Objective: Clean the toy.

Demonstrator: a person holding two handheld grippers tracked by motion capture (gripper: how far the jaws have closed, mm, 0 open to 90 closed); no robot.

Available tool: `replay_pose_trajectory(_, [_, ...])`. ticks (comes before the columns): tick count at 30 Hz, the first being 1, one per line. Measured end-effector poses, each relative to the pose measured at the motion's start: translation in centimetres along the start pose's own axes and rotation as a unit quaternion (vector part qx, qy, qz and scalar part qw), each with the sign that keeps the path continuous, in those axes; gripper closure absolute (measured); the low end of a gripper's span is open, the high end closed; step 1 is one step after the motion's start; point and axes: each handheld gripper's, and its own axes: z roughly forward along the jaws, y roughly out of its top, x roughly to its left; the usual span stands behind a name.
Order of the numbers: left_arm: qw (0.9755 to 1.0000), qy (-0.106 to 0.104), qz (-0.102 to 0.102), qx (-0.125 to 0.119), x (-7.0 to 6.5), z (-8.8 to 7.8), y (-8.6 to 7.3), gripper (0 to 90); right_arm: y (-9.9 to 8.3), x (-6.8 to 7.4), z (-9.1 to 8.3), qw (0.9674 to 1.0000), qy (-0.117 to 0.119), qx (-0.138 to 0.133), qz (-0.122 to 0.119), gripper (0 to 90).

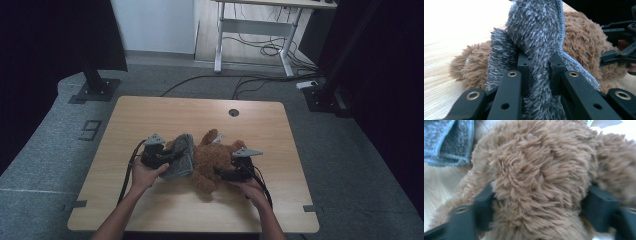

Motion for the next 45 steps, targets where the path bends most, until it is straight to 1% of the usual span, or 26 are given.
replay_pose_trajectory(2, [1.0000,0.003,0.001,0.001,-0.4,-0.1,0.2,75.8,-0.2,0.1,-0.1,0.9999,-0.003,-0.007,-0.012,42.1])
replay_pose_trajectory(3, [1.0000,0.003,0.005,0.000,-1.0,-0.3,0.7,75.9,-0.5,0.3,-0.2,0.9994,-0.006,-0.017,-0.029,45.7])
replay_pose_trajectory(6, [0.9998,0.006,0.020,0.001,-2.1,-0.2,1.7,75.9,-0.8,0.5,-0.3,0.9989,-0.010,-0.025,-0.039,47.3])
replay_pose_trajectory(7, [0.9995,-0.006,0.030,-0.002,-3.4,0.2,2.8,75.9,-1.0,0.7,-0.4,0.9984,-0.016,-0.034,-0.042,48.3])
replay_pose_trajectory(8, [0.9995,-0.006,0.030,-0.002,-3.4,0.2,2.8,75.9,-1.2,0.7,-0.5,0.9981,-0.017,-0.038,-0.045,48.8])
replay_pose_trajectory(9, [0.9989,-0.024,0.041,0.002,-4.9,1.3,3.8,75.9,-1.3,0.9,-0.5,0.9976,-0.019,-0.042,-0.051,49.0])
replay_pose_trajectory(10, [0.9989,-0.024,0.041,0.002,-4.9,1.3,3.8,75.9,-1.3,0.9,-0.5,0.9976,-0.019,-0.042,-0.051,49.0])
replay_pose_trajectory(11, [0.9984,-0.030,0.048,0.004,-5.9,2.0,4.2,75.8,-1.4,1.2,-0.6,0.9968,-0.027,-0.045,-0.061,49.0])
replay_pose_trajectory(12, [0.9973,-0.043,0.059,0.014,-7.7,3.7,4.8,75.8,-1.5,1.4,-0.6,0.9964,-0.030,-0.046,-0.064,49.0])
replay_pose_trajectory(13, [0.9973,-0.043,0.059,0.014,-7.7,3.7,4.8,75.7,-1.5,1.4,-0.6,0.9964,-0.030,-0.046,-0.064,49.0])
replay_pose_trajectory(14, [0.9959,-0.043,0.074,0.028,-9.5,5.7,5.1,75.7,-1.6,1.5,-0.6,0.9960,-0.033,-0.049,-0.068,49.0])
replay_pose_trajectory(15, [0.9959,-0.043,0.074,0.028,-9.5,5.7,5.1,75.7,-1.6,1.5,-0.6,0.9960,-0.033,-0.049,-0.068,49.0])
replay_pose_trajectory(18, [0.9956,-0.025,0.082,0.037,-11.0,8.0,4.8,75.7,-1.7,1.6,-0.7,0.9955,-0.038,-0.048,-0.072,49.3])
replay_pose_trajectory(20, [0.9968,-0.028,0.068,0.032,-10.5,8.3,4.5,75.8,-2.1,1.4,-0.8,0.9952,-0.041,-0.055,-0.070,50.0])
replay_pose_trajectory(24, [0.9975,-0.027,0.058,0.031,-9.6,7.6,4.1,76.0,-2.2,1.5,-0.7,0.9946,-0.045,-0.055,-0.076,50.1])
replay_pose_trajectory(25, [0.9978,-0.022,0.056,0.028,-9.2,7.3,4.0,76.0,-2.1,1.6,-0.7,0.9944,-0.047,-0.054,-0.078,50.1])
replay_pose_trajectory(26, [0.9984,-0.004,0.052,0.023,-8.4,6.7,3.7,76.1,-2.1,1.6,-0.7,0.9944,-0.047,-0.054,-0.078,50.2])
replay_pose_trajectory(27, [0.9984,-0.004,0.052,0.023,-8.4,6.7,3.7,76.2,-2.1,1.6,-0.7,0.9944,-0.047,-0.054,-0.078,50.2])
replay_pose_trajectory(28, [0.9985,0.012,0.048,0.024,-7.3,6.0,3.3,76.1,-2.2,1.6,-0.7,0.9945,-0.046,-0.056,-0.076,50.3])
replay_pose_trajectory(29, [0.9987,0.013,0.041,0.026,-6.7,5.7,3.1,76.2,-2.2,1.6,-0.8,0.9944,-0.045,-0.056,-0.077,50.4])
replay_pose_trajectory(30, [0.9987,0.013,0.041,0.026,-6.7,5.7,3.1,76.1,-2.2,1.6,-0.8,0.9944,-0.045,-0.056,-0.077,50.4])
replay_pose_trajectory(31, [0.9991,0.013,0.032,0.025,-5.4,4.8,2.6,76.2,-2.2,1.6,-0.8,0.9945,-0.043,-0.056,-0.077,50.5])
replay_pose_trajectory(32, [0.9991,0.013,0.032,0.025,-5.4,4.8,2.6,76.2,-2.2,1.6,-0.8,0.9945,-0.043,-0.056,-0.077,50.5])
replay_pose_trajectory(34, [0.9997,0.003,0.020,0.014,-4.1,3.4,2.0,76.5,-2.3,1.6,-0.8,0.9945,-0.041,-0.058,-0.077,50.7])
replay_pose_trajectory(38, [0.9999,0.001,0.017,0.000,-3.6,2.0,1.7,76.6,-2.4,1.8,-0.8,0.9941,-0.042,-0.058,-0.082,50.8])
replay_pose_trajectory(45, [0.9991,0.025,0.005,-0.033,-2.2,-0.6,1.4,76.5,-2.5,1.7,-0.9,0.9944,-0.038,-0.060,-0.078,50.8])
